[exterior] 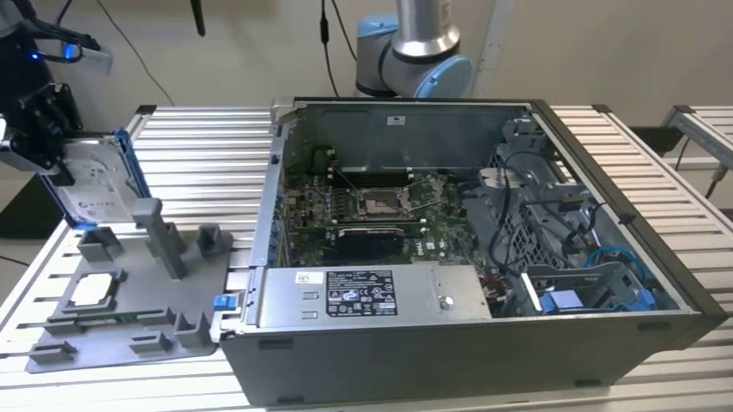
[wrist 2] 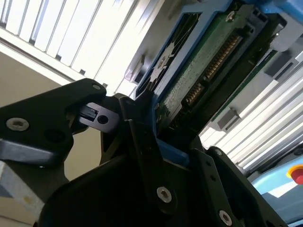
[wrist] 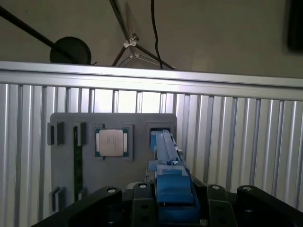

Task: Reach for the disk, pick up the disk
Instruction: 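Pick up the disk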

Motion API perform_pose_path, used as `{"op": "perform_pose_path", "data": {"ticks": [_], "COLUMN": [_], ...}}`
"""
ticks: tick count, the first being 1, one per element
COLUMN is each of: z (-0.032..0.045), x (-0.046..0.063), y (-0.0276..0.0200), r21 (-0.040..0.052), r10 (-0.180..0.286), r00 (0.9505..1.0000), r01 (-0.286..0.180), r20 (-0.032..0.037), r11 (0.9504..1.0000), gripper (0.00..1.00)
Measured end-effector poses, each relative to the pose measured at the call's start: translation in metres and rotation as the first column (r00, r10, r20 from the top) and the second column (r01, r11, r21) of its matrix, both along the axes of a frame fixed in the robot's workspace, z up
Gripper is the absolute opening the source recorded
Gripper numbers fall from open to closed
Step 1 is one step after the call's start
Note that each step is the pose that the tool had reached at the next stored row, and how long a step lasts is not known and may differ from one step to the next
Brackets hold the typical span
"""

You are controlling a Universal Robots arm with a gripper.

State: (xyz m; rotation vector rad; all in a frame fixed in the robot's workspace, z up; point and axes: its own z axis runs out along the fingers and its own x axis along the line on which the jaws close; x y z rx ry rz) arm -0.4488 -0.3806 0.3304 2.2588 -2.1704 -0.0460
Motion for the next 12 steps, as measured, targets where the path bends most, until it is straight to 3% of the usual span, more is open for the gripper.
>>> {"op": "perform_pose_path", "data": {"ticks": [12], "z": [0.0428], "x": [-0.001], "y": [0.0], "r21": [0.0013], "r10": [0.0], "r00": [1.0], "r01": [0.0], "r20": [0.0035], "r11": [1.0], "gripper": [0.0]}}
